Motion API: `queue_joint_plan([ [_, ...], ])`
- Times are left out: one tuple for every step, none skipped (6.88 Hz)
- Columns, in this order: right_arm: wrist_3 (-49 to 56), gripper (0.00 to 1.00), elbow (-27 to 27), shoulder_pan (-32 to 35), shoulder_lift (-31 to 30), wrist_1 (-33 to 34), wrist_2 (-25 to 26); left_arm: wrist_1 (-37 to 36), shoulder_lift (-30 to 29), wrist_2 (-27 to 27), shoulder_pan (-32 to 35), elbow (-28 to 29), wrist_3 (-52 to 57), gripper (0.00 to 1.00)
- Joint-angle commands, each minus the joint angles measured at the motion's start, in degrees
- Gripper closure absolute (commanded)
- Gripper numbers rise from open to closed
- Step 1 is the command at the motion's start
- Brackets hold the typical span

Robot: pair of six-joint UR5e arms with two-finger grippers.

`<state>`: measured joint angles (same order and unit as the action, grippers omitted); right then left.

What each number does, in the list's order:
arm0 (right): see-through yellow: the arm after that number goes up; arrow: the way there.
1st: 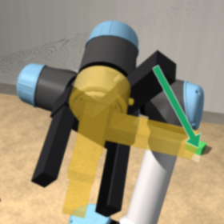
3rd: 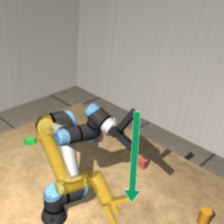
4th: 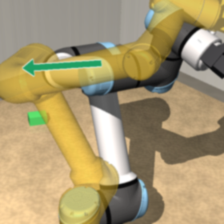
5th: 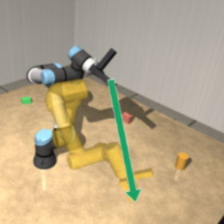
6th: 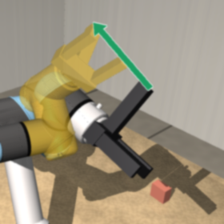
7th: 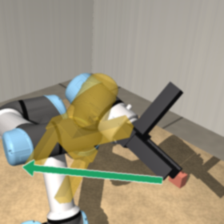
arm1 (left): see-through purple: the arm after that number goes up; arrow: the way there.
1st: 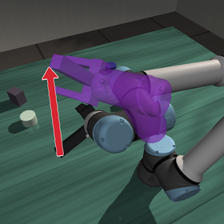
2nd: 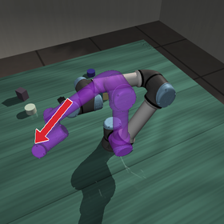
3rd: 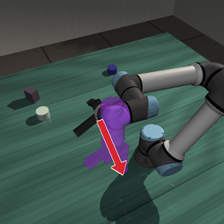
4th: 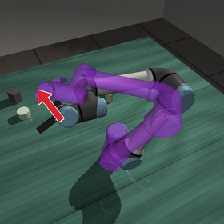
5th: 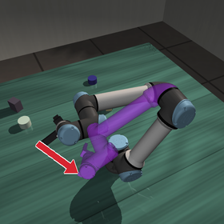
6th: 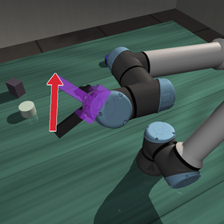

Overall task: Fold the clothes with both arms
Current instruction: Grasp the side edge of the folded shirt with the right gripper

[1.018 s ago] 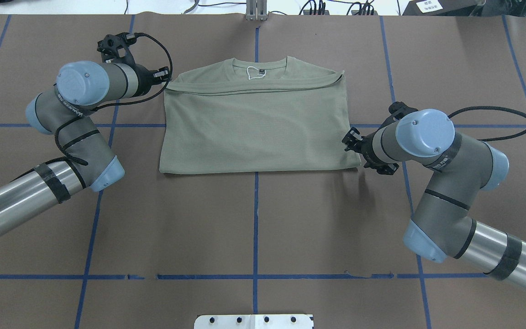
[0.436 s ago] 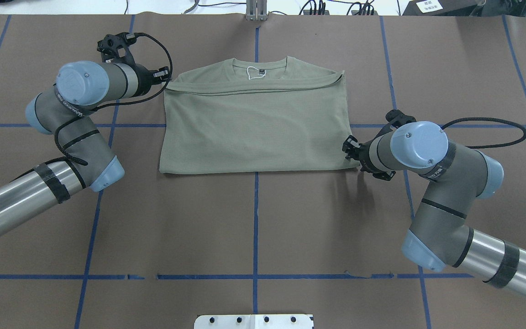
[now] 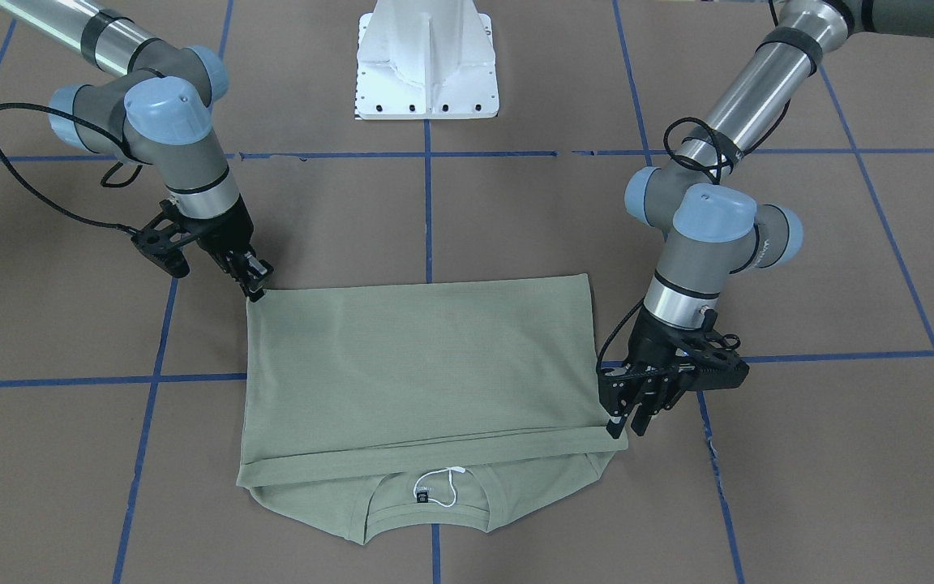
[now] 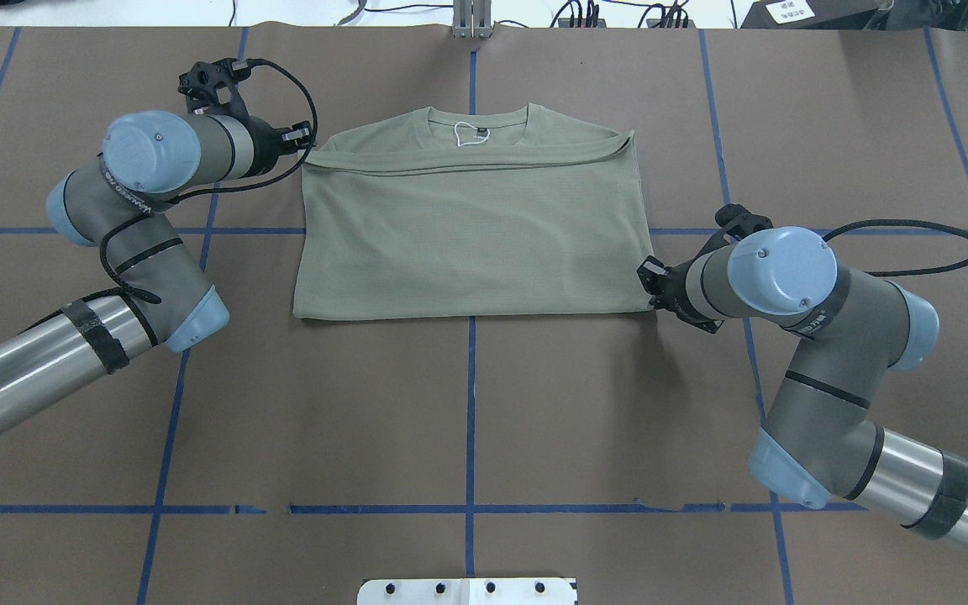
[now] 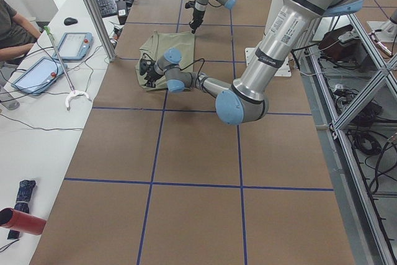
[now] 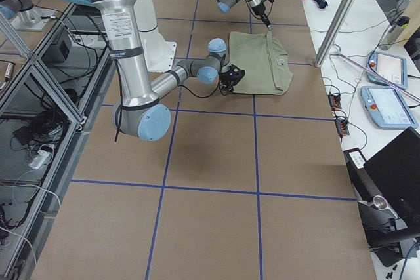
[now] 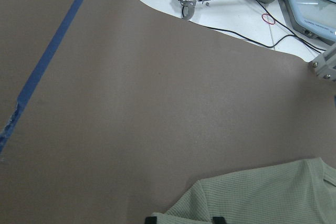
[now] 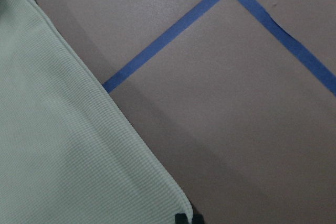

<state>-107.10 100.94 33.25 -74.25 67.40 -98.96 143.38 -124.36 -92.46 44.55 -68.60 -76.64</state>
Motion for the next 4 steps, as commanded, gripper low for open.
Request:
queue_joint_plan([
  [-2.0, 1.0, 5.0, -1.8, -3.3, 0.3, -0.3, 0.0, 0.0, 0.0, 0.0, -0.2, -0.1, 0.54],
  [-5.1, 1.0, 12.9, -5.8, -8.9, 0.7, -0.3, -0.1, 0.0, -0.1, 0.0, -1.3, -0.3, 0.54],
  [-5.7, 1.0, 19.8, -11.1, -16.1, 0.7, -0.3, -0.6, 0.5, -0.3, 0.0, -3.5, -0.4, 0.54],
  [-5.9, 1.0, 25.0, -16.1, -20.7, 0.7, -1.4, -0.7, 1.7, -1.9, 0.0, -6.3, -0.4, 0.54],
])
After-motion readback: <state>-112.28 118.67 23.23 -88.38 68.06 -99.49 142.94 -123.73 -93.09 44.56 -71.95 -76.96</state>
